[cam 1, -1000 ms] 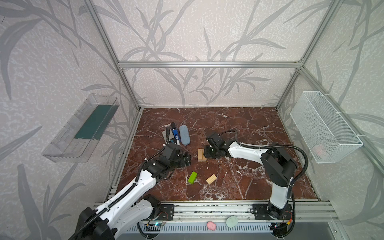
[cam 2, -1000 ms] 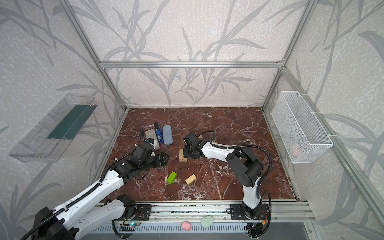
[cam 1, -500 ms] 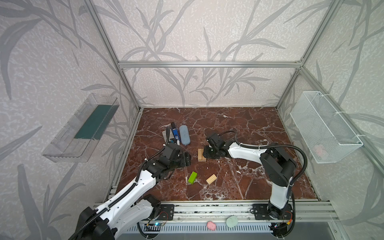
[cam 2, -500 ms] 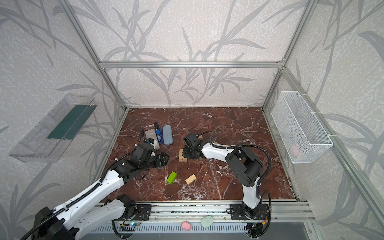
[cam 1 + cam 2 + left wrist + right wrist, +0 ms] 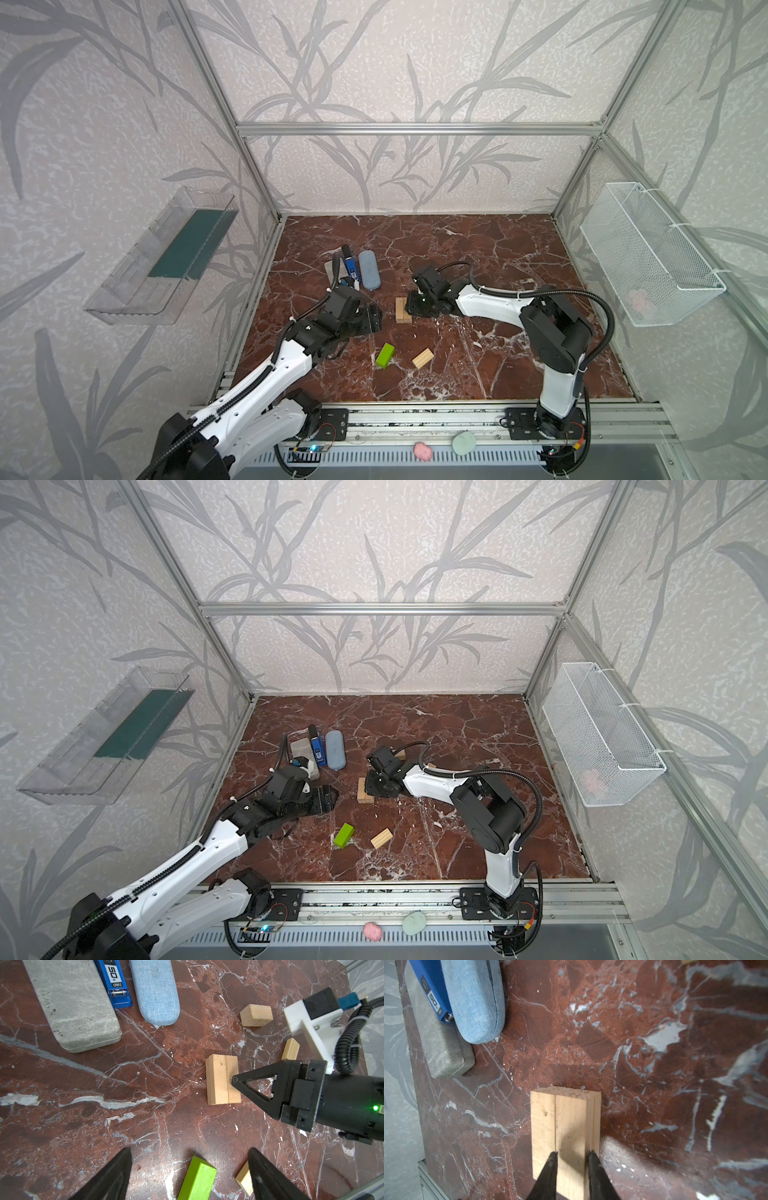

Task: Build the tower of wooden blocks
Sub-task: 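Open the right gripper and lift it off the placed block, then grasp a small block with the left gripper while the right arm draws back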

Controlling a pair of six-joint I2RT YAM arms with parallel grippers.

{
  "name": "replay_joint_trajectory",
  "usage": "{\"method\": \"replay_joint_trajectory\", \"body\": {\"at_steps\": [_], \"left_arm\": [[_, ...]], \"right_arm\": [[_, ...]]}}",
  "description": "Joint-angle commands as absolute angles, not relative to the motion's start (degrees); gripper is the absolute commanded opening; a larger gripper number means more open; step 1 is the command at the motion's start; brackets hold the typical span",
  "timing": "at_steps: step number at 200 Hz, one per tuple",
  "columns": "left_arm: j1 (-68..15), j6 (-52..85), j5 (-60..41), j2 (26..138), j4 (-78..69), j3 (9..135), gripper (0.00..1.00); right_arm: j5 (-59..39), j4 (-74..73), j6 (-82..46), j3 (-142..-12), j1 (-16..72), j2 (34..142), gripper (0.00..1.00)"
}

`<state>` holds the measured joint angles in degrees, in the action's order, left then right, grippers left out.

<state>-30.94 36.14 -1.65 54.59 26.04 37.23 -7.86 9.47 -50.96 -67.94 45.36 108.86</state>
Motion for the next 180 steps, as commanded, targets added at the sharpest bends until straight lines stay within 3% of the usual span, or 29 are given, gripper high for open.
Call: {"method": "replay_joint_trajectory", "body": {"at_steps": [1,119,180], "left_arm": [[-30.70,35.52,-1.99,54.56,26.67,38.58,0.86],[-31.75,35.20,-7.17,51.75,32.91,40.93,0.85],[-43.41,37.79,-3.69,53.52,35.14,42.40,0.85]], "right_arm": [[-7.18,10.86,-50.38,-67.85,45.09,106.92,0.28],[-2.39,18.05,-40.55,-57.13,44.41,86.14,0.45],[-3.33,18.12,-35.15,-44.74,43.18,74.63,0.59]]}}
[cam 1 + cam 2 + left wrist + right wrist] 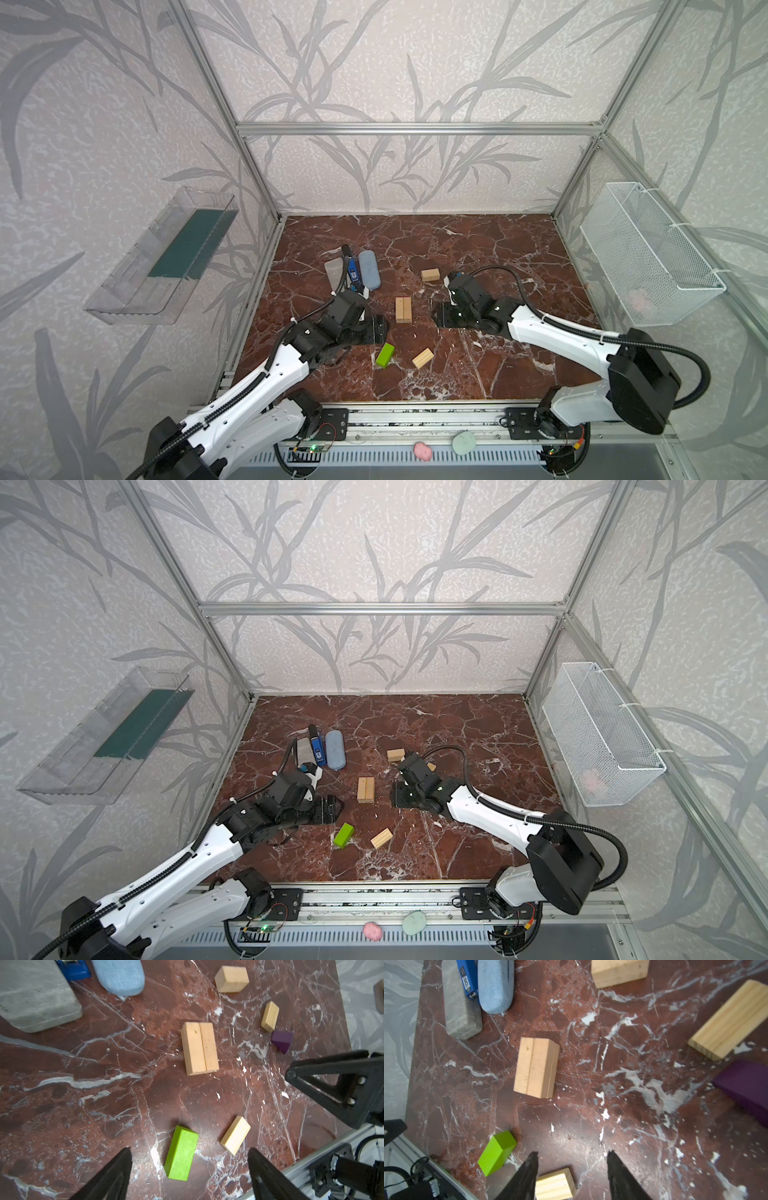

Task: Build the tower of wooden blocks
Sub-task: 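Grasp a small block with the left gripper while the right arm draws back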

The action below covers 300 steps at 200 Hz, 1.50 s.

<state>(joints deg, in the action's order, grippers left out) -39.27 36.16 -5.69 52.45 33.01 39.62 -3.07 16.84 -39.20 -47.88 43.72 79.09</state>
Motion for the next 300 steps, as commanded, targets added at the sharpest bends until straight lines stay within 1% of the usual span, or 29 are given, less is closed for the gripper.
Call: {"method": "replay_joint_trajectory", "body": {"at_steps": [1,68,123,164,201,258,300], "left_arm": [[-43.63,37.84,-3.60,53.61,35.10,42.43,0.85],[-57.62,40.42,0.51,62.49,31.54,44.24,0.83],[-64.47,40.03,1.70,74.42,27.89,47.70,0.81],[-66.18,37.56,3.79,86.25,29.59,54.25,0.80],[-66.18,37.92,4.49,92.13,29.72,56.92,0.78],[-66.09,38.91,5.83,98.30,31.95,59.23,0.68],[-65.83,42.34,9.04,102.63,36.50,62.29,0.59]], "right_arm": [[-3.42,18.11,-35.02,-44.52,43.12,74.49,0.59],[-9.35,19.22,-34.07,-31.38,38.76,58.90,0.76],[-13.20,25.91,-35.99,-25.30,35.94,47.30,0.86],[-17.17,28.30,-36.17,-22.30,32.29,41.51,0.91],[-18.28,30.26,-36.21,-22.10,30.50,40.73,0.94],[-19.58,29.52,-36.19,-21.80,29.44,40.96,1.00],[-18.67,30.15,-36.13,-22.22,29.25,40.92,0.99]]}}
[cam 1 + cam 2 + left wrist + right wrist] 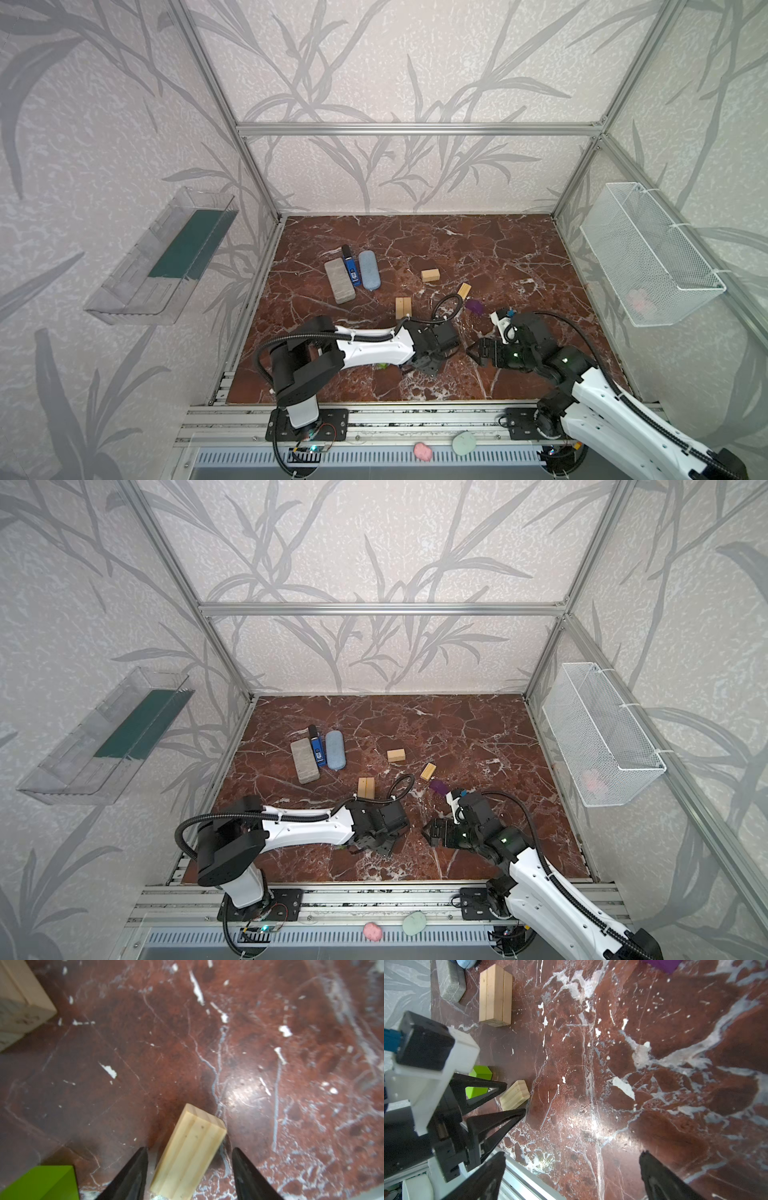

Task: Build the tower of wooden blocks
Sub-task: 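Lift the grasped small wooden block with the left gripper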

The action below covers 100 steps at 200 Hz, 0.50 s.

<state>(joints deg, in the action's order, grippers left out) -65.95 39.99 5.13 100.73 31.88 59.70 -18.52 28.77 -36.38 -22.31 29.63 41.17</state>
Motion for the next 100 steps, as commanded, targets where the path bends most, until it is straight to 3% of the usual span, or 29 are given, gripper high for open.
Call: {"method": "replay_joint_trajectory", "body": {"at_steps": [1,61,100], "left_arm": [[-65.83,42.35,9.05,102.64,36.53,62.34,0.59],[-65.65,45.03,7.92,104.09,37.28,62.42,0.45],[-65.82,47.77,6.00,102.99,36.68,60.26,0.44]], "right_arm": [[-18.65,30.15,-36.13,-22.23,29.26,40.89,0.99],[-19.31,29.28,-36.06,-22.25,28.93,41.52,0.99],[-20.20,28.13,-35.74,-22.41,28.78,43.39,0.99]]}}
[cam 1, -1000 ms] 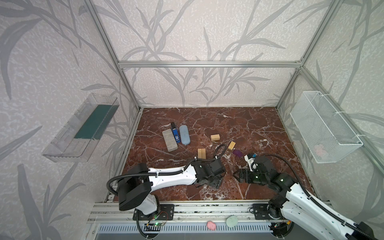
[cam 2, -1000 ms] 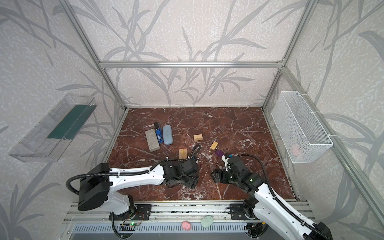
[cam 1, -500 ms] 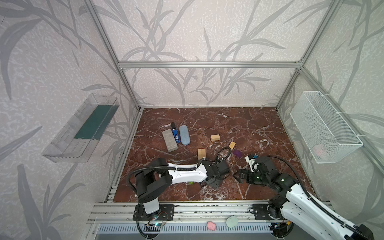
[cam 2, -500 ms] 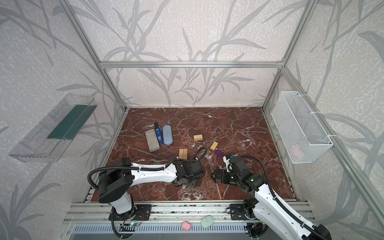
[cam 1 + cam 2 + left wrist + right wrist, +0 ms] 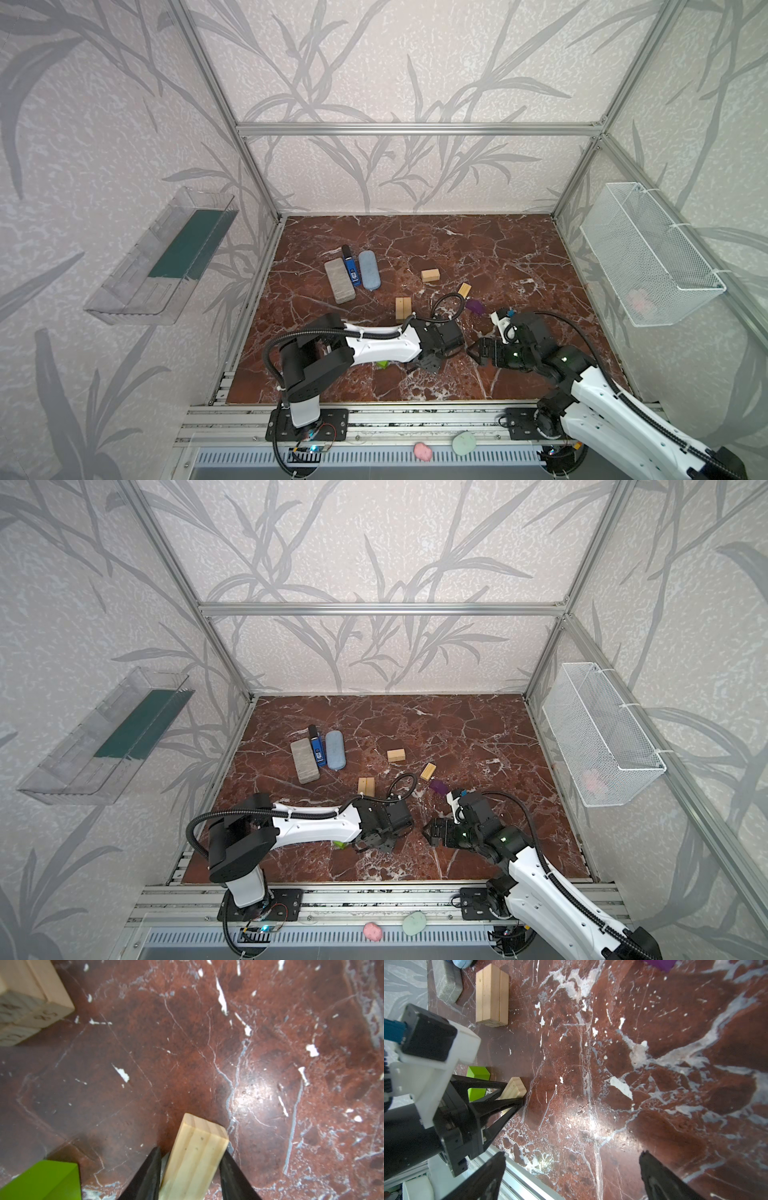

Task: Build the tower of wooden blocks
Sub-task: 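Lift the grasped small wooden block with the left gripper, then carry the block over the stack with the left gripper while the right gripper moves away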

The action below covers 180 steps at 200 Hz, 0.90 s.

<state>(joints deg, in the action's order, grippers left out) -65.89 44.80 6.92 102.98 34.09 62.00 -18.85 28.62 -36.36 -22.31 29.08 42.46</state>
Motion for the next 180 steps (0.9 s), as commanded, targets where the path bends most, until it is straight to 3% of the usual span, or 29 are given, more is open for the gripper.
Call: {"method": "replay_joint_trajectory", "body": {"at_steps": [1,44,105,180], "left_arm": [[-65.87,47.79,5.90,103.00,36.62,60.23,0.44],[-66.56,47.49,6.08,102.96,36.13,59.59,0.41],[-66.53,48.05,8.88,101.93,36.89,59.82,0.23],[-65.92,49.34,12.06,90.78,41.59,60.83,0.12]], "right_arm": [[-20.21,28.04,-35.71,-22.41,28.81,43.45,0.99],[-21.38,26.38,-35.21,-22.84,28.65,45.34,0.99],[-20.61,26.14,-33.40,-24.25,28.53,47.08,0.99],[-21.87,24.27,-27.37,-31.09,28.73,53.47,0.99]]}}
